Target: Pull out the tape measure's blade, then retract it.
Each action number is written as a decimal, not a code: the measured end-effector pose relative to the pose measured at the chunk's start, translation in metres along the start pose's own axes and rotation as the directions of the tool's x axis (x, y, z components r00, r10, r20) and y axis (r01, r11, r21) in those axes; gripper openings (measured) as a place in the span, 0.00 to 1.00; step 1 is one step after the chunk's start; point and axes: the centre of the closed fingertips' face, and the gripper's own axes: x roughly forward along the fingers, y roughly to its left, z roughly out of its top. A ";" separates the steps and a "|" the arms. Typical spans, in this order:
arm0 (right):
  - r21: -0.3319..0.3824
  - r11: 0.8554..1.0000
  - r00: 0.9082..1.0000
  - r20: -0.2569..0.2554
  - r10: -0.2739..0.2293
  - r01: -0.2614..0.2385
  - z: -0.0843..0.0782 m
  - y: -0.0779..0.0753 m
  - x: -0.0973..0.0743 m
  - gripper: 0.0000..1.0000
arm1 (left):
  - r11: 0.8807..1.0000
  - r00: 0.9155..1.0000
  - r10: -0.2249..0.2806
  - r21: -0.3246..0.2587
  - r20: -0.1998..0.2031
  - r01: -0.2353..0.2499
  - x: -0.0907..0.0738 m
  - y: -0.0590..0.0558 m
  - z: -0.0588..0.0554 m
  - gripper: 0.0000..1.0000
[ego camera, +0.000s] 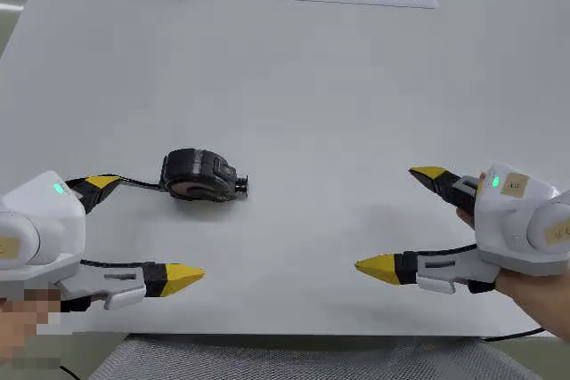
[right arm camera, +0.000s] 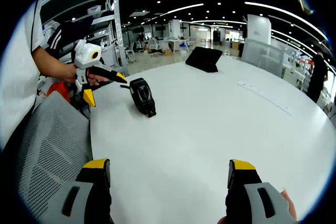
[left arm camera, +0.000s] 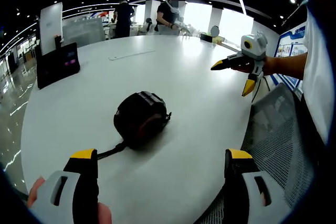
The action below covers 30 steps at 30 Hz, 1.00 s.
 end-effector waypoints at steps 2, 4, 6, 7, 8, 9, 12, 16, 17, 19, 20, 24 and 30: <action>0.003 1.000 1.000 0.001 0.002 -0.002 -0.002 0.000 -0.001 0.93 | 1.000 1.000 -0.007 0.009 0.004 0.007 0.000 -0.002 0.002 0.99; 0.006 1.000 1.000 -0.001 0.002 -0.002 -0.003 0.002 -0.002 0.93 | 1.000 1.000 -0.023 0.015 0.019 0.023 -0.002 -0.005 0.005 0.99; 0.008 1.000 1.000 0.001 0.004 -0.004 -0.004 0.003 -0.003 0.94 | 0.999 0.999 -0.032 0.022 0.027 0.031 -0.003 -0.006 0.007 0.99; 0.011 1.000 1.000 0.001 0.006 -0.006 -0.005 0.003 -0.003 0.94 | 0.999 0.999 -0.035 0.026 0.022 0.034 -0.003 -0.006 0.006 0.99; 0.013 1.000 1.000 0.001 0.007 -0.007 -0.005 0.004 -0.003 0.94 | 0.999 0.999 -0.037 0.032 0.021 0.036 -0.003 -0.006 0.006 0.99; 0.015 1.000 1.000 0.002 0.008 -0.009 -0.006 0.005 -0.003 0.95 | 0.998 0.999 -0.042 0.039 0.021 0.041 -0.003 -0.007 0.006 0.99; 0.020 1.000 1.000 0.005 0.009 -0.009 -0.006 0.005 -0.004 0.95 | 0.998 0.998 -0.054 0.046 0.031 0.052 -0.004 -0.009 0.008 0.99; 0.025 1.000 1.000 0.004 0.009 -0.009 -0.009 0.005 -0.005 0.96 | 0.997 0.998 -0.057 0.057 0.030 0.056 -0.004 -0.010 0.008 0.99; 0.025 1.000 1.000 0.004 0.009 -0.009 -0.010 0.005 -0.005 0.96 | 0.996 0.998 -0.061 0.062 0.031 0.059 -0.004 -0.011 0.009 0.99; 0.026 1.000 1.000 0.003 0.010 -0.010 -0.011 0.006 -0.005 0.96 | 0.996 0.997 -0.065 0.069 0.031 0.063 -0.004 -0.012 0.009 0.99; 0.027 1.000 1.000 0.003 0.011 -0.011 -0.011 0.006 -0.005 0.96 | 0.995 0.997 -0.067 0.074 0.032 0.065 -0.004 -0.013 0.009 0.99; 0.031 0.999 1.000 0.003 0.014 -0.014 -0.014 0.007 -0.003 0.97 | 0.994 0.997 -0.073 0.089 0.026 0.070 -0.005 -0.014 0.008 0.99; 0.035 0.999 1.000 0.000 0.020 -0.020 -0.014 0.008 -0.002 0.99 | 0.993 0.997 -0.079 0.095 0.020 0.077 -0.006 -0.012 0.007 0.99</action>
